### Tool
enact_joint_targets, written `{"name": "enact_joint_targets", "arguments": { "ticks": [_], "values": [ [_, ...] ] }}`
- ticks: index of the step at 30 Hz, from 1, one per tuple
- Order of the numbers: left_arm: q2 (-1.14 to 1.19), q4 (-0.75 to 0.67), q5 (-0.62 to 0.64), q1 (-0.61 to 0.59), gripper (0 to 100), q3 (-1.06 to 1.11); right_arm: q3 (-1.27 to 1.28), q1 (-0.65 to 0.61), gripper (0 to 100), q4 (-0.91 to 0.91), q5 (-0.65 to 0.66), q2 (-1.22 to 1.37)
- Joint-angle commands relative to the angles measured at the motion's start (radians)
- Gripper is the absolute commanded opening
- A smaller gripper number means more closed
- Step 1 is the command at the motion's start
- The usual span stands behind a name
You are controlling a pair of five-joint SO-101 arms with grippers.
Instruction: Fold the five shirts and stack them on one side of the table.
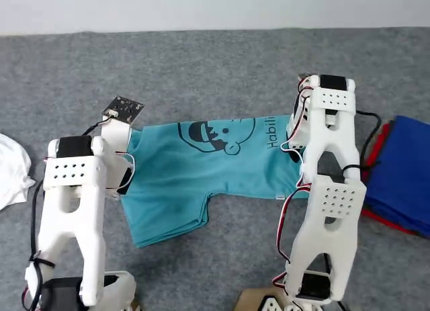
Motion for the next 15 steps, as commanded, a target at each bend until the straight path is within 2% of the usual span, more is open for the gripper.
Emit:
{"name": "enact_joint_targets", "arguments": {
  "ticks": [1,15],
  "values": [
    [-0.028,0.012,0.006,-0.003,1,-0.027,-0.115,-0.008,1.0,0.047,-0.006,-0.022],
    [-0.028,0.009,0.006,-0.003,1,-0.016,-0.341,-0.027,1.0,0.047,-0.005,0.010]
  ]
}}
